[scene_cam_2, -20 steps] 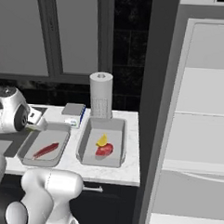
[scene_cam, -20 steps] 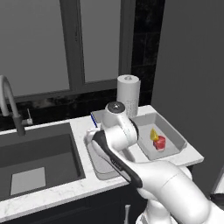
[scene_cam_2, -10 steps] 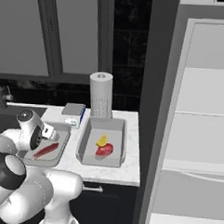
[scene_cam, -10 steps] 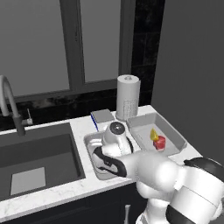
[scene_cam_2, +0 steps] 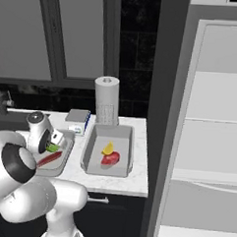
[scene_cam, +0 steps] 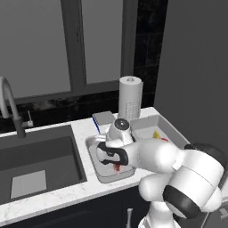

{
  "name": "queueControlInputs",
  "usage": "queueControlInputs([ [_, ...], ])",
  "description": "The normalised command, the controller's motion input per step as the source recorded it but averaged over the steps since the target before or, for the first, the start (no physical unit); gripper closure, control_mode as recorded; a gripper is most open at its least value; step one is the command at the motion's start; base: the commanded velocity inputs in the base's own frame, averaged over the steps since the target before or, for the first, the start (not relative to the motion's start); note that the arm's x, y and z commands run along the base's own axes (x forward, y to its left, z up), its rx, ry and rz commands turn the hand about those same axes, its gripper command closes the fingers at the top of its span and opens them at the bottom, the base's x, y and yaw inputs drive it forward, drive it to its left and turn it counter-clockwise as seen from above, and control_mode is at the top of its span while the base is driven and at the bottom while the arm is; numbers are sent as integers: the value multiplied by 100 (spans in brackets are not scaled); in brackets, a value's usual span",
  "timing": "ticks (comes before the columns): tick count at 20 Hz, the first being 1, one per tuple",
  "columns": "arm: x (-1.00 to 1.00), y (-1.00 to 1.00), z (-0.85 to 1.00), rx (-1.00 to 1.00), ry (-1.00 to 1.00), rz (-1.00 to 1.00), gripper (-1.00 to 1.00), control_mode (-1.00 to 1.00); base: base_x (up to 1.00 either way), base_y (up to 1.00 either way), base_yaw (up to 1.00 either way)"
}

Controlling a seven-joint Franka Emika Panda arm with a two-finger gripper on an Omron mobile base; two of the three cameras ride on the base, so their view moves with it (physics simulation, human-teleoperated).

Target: Place one lemon wedge and one steak in each tupperware on the nearby counter, to pack two identical lunches.

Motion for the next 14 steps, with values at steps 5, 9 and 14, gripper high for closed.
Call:
queueControlInputs([
  [5,-75,4,100,15,14,-20,-100,-100,0,0,0],
  [9,-100,-4,100,12,-2,-12,-100,-100,0,0,0],
  [14,-100,30,100,0,-1,2,-100,-100,0,0,0],
])
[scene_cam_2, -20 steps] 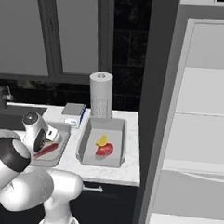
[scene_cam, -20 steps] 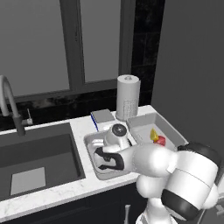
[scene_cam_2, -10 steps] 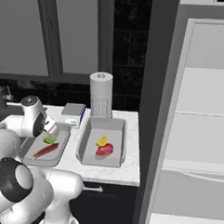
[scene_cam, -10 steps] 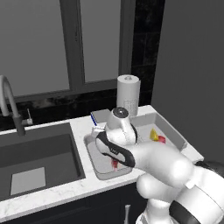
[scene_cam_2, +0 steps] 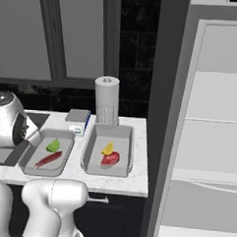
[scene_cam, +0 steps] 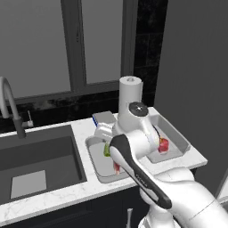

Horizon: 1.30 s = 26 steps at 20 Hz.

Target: Place one lemon wedge and one steak in each tupperware on the nearby counter, to pack two identical lunches.

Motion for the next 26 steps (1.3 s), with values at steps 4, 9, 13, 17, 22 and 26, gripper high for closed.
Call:
queueControlInputs([
  [4,-100,28,100,0,-3,0,-100,-100,0,0,0],
  [9,-97,24,100,-6,-26,6,-100,-100,0,0,0],
  [13,-100,21,75,-26,-84,1,-100,-100,0,0,0],
  [17,-23,4,8,-7,-21,-4,-100,-100,0,0,0],
  [22,-41,11,-11,-12,-46,-2,-100,-100,0,0,0],
  [26,-70,6,-8,-20,-86,1,-100,-100,0,0,0],
])
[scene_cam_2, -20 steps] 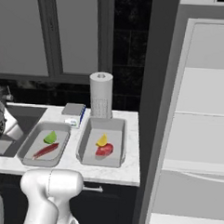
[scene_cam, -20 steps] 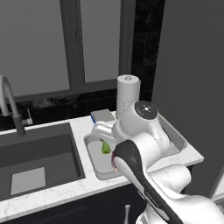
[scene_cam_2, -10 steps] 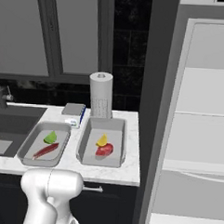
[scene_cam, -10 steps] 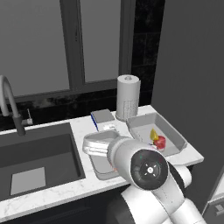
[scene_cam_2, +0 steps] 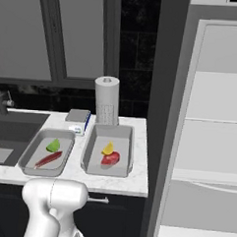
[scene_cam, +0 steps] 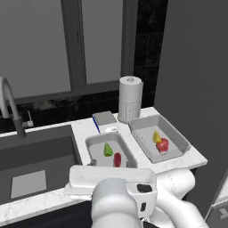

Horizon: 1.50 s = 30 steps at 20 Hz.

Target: Place one lemon wedge and one steak in each tupperware on the nearby counter, to pack two identical lunches.

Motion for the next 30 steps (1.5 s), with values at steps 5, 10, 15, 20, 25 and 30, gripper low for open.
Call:
queueControlInputs([
  [5,69,-82,-74,7,21,1,-100,-100,0,0,0],
  [10,100,-100,-100,17,-1,0,-100,-100,0,0,0],
  [15,100,-100,-100,13,-4,0,-100,-100,0,0,0],
  [20,100,-100,-100,8,-12,3,-100,-100,0,0,0],
  [25,70,-100,-100,17,-14,0,-100,-100,0,0,0],
  [30,-29,-17,-25,-3,-19,2,-100,-100,0,0,0],
])
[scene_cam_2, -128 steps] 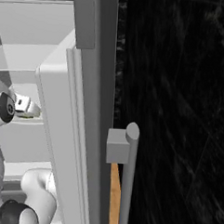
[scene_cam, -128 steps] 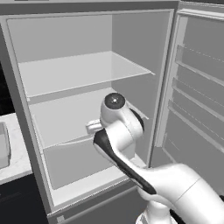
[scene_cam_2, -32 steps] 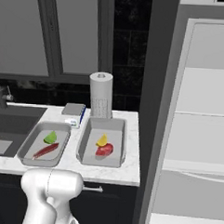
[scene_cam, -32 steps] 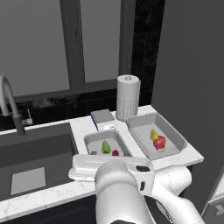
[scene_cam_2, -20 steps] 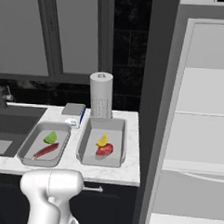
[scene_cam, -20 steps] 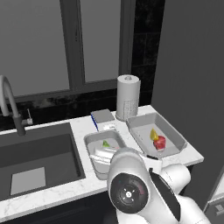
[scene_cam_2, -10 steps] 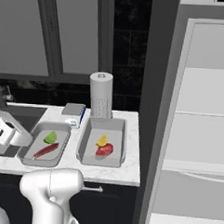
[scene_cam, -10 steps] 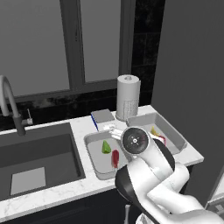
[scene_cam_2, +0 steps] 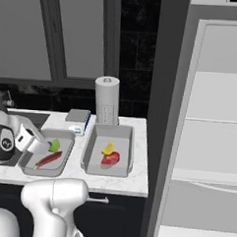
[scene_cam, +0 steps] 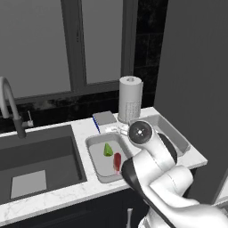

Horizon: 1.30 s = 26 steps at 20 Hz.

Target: Place one lemon wedge and one steak in each tupperware on the nearby counter, to pack two identical lunches.

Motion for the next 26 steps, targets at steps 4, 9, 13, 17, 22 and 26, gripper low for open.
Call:
queueControlInputs([
  [4,-2,-31,8,4,-1,6,-100,-100,0,0,0],
  [9,-5,-100,25,6,-2,15,-100,-100,0,0,0],
  [13,4,-95,-16,2,8,14,-100,-100,0,0,0],
  [17,0,-6,0,1,0,0,-100,-100,0,0,0],
  [22,1,0,47,3,-6,2,-100,-100,0,0,0],
  [26,-23,1,100,1,-32,15,-100,-100,0,0,0],
])
